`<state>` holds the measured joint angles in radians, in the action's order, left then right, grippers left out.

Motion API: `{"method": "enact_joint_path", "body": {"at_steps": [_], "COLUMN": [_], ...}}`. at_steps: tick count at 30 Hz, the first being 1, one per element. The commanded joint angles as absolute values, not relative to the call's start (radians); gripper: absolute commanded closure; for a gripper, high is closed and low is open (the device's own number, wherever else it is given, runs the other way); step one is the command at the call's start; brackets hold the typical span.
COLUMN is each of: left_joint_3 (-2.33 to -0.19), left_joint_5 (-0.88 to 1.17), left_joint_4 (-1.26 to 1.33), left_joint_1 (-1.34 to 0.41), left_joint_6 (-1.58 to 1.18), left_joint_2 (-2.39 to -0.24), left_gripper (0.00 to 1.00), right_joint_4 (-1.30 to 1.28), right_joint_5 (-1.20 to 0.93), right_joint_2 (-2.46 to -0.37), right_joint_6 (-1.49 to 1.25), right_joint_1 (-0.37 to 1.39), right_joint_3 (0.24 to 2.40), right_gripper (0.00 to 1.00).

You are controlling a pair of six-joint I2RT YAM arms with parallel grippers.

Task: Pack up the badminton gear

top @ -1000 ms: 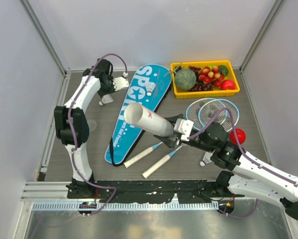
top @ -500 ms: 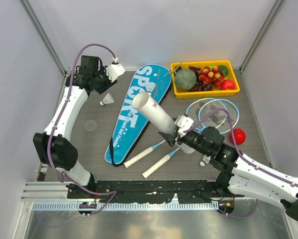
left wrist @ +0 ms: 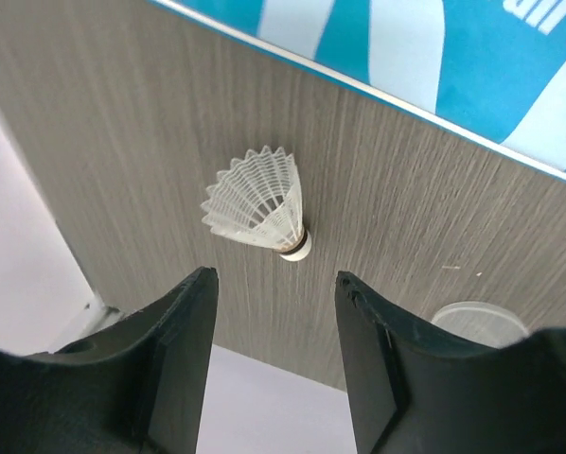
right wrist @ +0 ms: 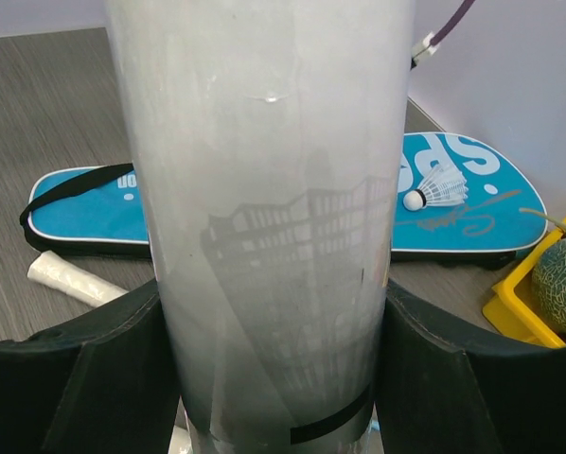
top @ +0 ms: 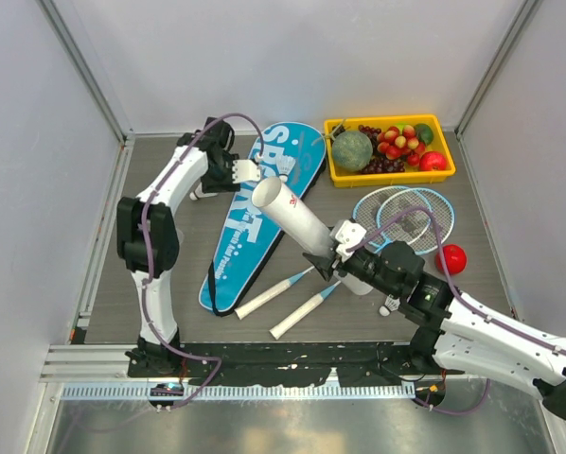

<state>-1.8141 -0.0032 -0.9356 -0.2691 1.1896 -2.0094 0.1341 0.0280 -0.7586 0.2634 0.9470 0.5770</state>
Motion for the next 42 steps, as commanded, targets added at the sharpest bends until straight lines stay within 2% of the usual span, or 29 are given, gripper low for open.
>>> {"method": "enact_joint_path", "body": {"at_steps": [1,5,13,34,37,38,42], "left_joint_3": [-1.913,-2.028,-2.089,-2.04,-2.059,-2.069,-2.089], "left_joint_5": [-0.074,-0.089,-0.104,-0.132,-0.133,-0.132,-0.124], "left_joint_4": [-1.023,-1.077,-1.111,-1.092,-1.097,-1.098,-1.103], "left_joint_1": [-0.273,-0.273,-0.253,-0.192,-0.189,-0.187,-0.187], "left_joint_6": [1.407,1.459,1.499,1.509,1.503,1.494,1.453], "left_joint_2": [-2.075,-2.172,-2.278,-2.333,-2.345,-2.347,-2.342], "left_gripper": [0.44,0.43,0.42,0.46,0.54,0.6,0.96], "right_joint_4": [0.21,0.203,0.19,0.216,0.222,0.224,0.23], "right_joint_5": [0.026,0.014,-0.031,-0.018,-0.017,-0.017,-0.018], "right_joint_2": [-0.773,-0.798,-0.825,-0.822,-0.831,-0.836,-0.847], "right_joint_6": [0.276,0.282,0.314,0.328,0.334,0.336,0.341], "right_joint_1": [0.953,0.95,0.951,0.95,0.951,0.951,0.951], "right_joint_3": [0.646,0.669,0.729,0.723,0.724,0.724,0.726], "right_gripper": [0.71,0.71,0.71,0.71,0.71,0.71,0.71]}}
